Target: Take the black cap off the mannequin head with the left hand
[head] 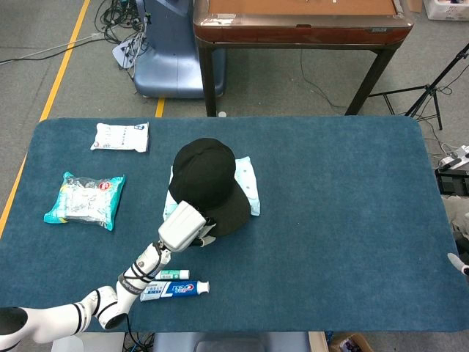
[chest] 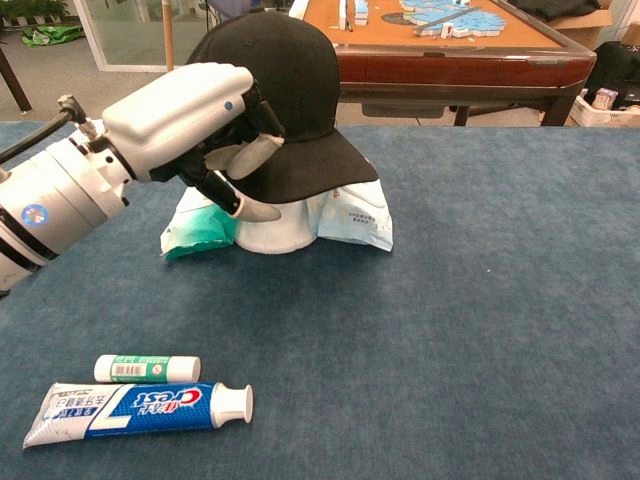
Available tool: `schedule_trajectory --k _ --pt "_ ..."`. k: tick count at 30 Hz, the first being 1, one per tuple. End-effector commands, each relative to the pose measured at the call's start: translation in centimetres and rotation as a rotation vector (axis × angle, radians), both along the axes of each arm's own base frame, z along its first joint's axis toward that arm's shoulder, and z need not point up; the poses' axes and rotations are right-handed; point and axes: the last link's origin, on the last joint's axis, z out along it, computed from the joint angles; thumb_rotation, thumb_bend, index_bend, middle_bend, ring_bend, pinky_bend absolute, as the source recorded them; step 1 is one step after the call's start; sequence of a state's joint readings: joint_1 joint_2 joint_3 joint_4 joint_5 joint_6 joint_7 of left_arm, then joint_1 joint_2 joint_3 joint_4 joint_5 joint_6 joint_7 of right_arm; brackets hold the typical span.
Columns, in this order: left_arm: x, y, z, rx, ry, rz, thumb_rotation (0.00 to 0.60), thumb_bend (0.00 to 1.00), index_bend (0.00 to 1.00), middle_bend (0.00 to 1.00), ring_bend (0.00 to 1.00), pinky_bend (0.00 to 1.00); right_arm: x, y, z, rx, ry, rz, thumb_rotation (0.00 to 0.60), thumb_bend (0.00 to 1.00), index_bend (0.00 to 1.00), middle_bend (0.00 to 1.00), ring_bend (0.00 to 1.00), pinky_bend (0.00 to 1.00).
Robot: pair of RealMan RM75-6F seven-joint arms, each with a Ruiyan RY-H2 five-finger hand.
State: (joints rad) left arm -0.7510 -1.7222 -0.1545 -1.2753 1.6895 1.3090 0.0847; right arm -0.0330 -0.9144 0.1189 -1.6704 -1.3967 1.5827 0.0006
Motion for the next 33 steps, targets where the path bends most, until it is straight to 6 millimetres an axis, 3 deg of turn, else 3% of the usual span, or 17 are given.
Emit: schedule_trajectory --k 1,16,33 --pt "0.1 0.1 -0.1 -0.003 0.005 0.000 0.600 0.00 0.89 1.00 0.86 0.85 0.0 0.0 0.0 0.001 -0.001 0.001 0.600 0.00 0.29 0.32 0.19 0.38" --pt "0.4 0.5 -1.2 -0.003 -0.001 0.019 0.600 0.00 0.89 1.00 0.86 0.85 -0.1 0.1 0.2 -0.003 -0.008 -0.001 0.600 0.00 0.29 0.32 0.19 0.38" --pt "0.0 0.4 -0.2 0.087 -0.072 0.036 0.600 0.00 0.90 1.00 0.86 0.86 0.0 0.0 0.0 0.006 -0.008 -0.001 0.600 0.00 0.29 0.32 0.19 0.38"
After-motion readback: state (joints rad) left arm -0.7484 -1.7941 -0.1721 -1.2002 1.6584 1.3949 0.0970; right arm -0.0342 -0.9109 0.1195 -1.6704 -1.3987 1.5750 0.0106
